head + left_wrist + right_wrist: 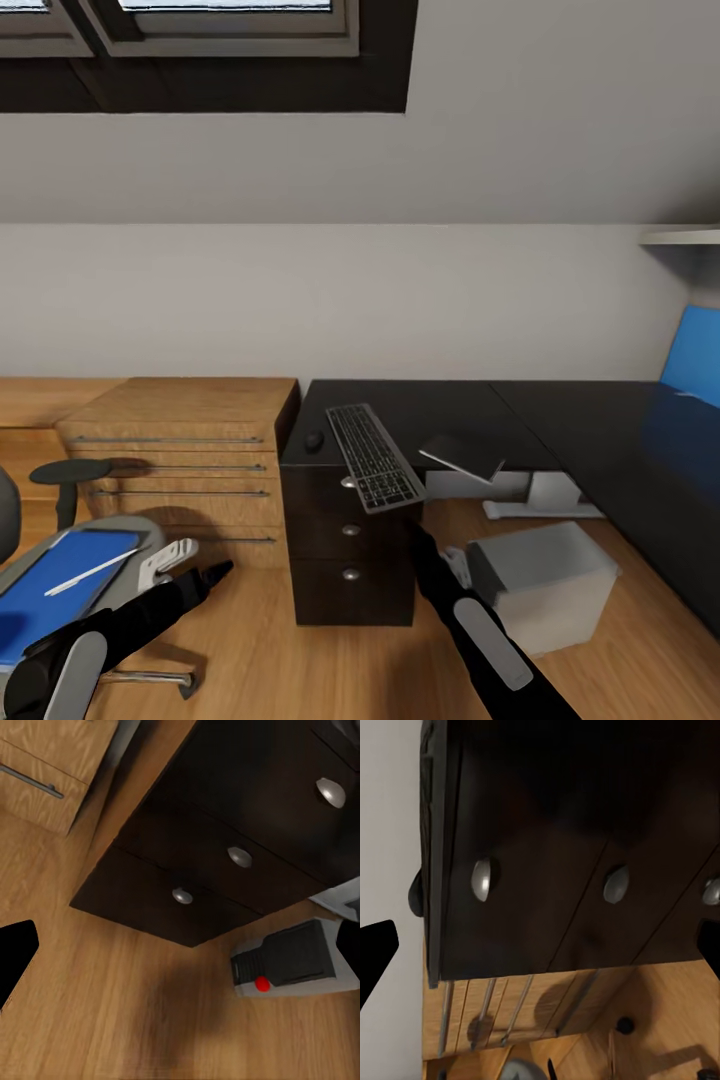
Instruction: In the bedroom, organize the workspace by keeping the computer under the desk, ensuring the monitor is on the desk, placing the keyboard on the desk next to the monitor, placing the mouse on the desk next to the keyboard, moving the folder from the swivel chair onto the desk next to the mouse, stacking the notebook on top of the folder with the pen on top of the notebook, and positioning the swivel chair next to the desk.
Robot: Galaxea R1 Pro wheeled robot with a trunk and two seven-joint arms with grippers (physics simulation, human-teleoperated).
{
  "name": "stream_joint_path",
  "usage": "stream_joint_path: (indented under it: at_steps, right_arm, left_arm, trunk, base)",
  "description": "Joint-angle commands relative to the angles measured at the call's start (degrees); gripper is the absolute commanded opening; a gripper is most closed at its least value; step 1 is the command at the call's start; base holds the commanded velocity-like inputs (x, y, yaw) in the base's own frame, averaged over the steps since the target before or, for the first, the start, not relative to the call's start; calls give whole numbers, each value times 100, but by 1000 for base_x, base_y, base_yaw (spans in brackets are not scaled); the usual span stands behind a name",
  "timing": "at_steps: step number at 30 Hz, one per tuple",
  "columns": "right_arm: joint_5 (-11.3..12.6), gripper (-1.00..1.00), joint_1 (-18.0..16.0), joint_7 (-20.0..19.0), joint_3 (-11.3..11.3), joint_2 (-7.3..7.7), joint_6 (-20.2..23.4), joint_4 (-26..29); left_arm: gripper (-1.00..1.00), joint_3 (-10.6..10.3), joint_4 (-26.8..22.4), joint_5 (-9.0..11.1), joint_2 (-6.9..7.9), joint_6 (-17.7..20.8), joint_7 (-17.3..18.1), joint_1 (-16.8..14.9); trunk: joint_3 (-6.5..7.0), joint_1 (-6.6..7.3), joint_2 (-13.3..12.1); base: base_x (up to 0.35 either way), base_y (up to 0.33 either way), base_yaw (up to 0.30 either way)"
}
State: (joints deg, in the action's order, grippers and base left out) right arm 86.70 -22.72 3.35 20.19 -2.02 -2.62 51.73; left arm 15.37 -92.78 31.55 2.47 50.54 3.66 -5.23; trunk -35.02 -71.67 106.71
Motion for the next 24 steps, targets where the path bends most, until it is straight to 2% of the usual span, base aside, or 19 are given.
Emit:
stream_joint_path:
  at_steps: [1,13,18,24]
  right_arm:
    - [49,100,-4,26,18,1,-28,13]
    - [48,100,-4,8,53,0,-28,82]
    - [48,100,-4,7,55,0,-28,90]
    - [41,100,-4,7,55,0,-28,91]
  left_arm:
    - [100,9,-1,-25,-1,27,38,-4]
    - [100,10,5,-26,-1,29,38,-4]
    - [100,10,3,-26,-1,27,32,-4]
    - [100,10,2,-26,-1,26,36,-4]
  trunk:
    - [-6,-2,3]
    - [-6,-2,3]
    - [83,108,-198]
    - [83,108,-198]
  base:
    - [176,87,0]
    - [38,19,0]
    - [1,1,0]
    - [0,0,0]
